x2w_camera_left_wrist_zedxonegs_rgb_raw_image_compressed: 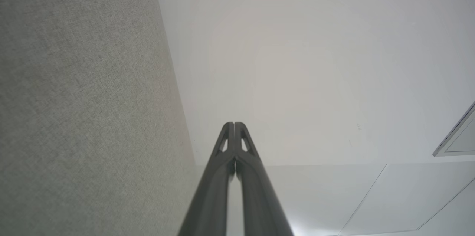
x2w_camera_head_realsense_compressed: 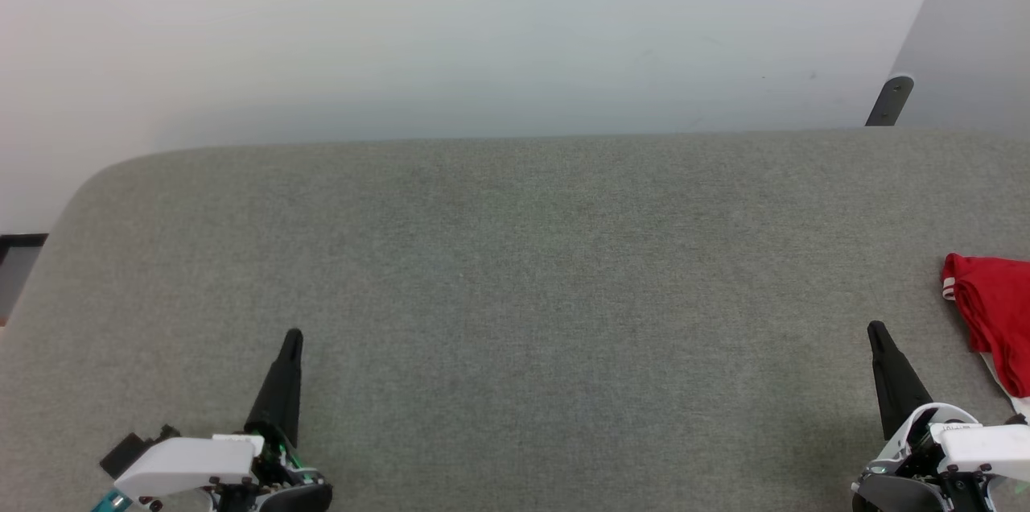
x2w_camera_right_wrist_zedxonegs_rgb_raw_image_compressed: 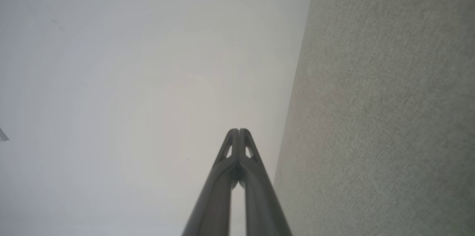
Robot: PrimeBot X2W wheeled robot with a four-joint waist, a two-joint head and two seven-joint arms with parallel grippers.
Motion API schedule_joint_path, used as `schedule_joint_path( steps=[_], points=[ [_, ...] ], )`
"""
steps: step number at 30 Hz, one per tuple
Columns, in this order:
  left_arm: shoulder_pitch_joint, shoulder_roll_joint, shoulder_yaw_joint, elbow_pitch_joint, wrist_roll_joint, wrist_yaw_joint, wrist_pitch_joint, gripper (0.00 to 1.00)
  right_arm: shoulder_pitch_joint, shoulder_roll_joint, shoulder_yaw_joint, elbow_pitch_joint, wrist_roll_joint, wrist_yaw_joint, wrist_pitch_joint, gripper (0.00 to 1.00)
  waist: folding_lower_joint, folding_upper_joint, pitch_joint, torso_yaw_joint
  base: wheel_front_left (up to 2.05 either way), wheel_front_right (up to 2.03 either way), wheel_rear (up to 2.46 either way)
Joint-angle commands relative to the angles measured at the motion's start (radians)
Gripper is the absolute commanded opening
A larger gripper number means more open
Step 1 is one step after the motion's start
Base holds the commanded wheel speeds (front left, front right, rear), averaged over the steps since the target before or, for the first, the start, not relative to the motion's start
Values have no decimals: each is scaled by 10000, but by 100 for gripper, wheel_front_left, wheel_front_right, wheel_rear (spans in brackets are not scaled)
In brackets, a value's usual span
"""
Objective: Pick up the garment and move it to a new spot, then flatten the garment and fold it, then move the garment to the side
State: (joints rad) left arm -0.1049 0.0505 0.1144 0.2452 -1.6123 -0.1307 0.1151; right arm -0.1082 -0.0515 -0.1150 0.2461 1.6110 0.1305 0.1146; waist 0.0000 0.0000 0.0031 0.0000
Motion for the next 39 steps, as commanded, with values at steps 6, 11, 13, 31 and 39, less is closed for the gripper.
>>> schedule_joint_path(
  steps=[6,11,13,31,39],
  points=[
    [-99,-17,25,9,2,0,24,0,-34,33,22,1,38,4,-1,0,0,0,0,0,0,0,0],
    [-99,-17,24,9,2,0,25,0,-34,33,22,1,39,4,-1,0,0,0,0,0,0,0,0],
    [-99,-17,26,9,2,0,25,0,-34,33,22,1,39,4,-1,0,0,0,0,0,0,0,0],
    [-98,-17,26,9,4,0,26,0,-34,33,22,1,39,4,-2,0,0,0,0,0,0,0,0],
    [-98,-17,25,9,4,0,27,0,-34,33,22,1,39,4,-2,0,0,0,0,0,0,0,0]
  ],
)
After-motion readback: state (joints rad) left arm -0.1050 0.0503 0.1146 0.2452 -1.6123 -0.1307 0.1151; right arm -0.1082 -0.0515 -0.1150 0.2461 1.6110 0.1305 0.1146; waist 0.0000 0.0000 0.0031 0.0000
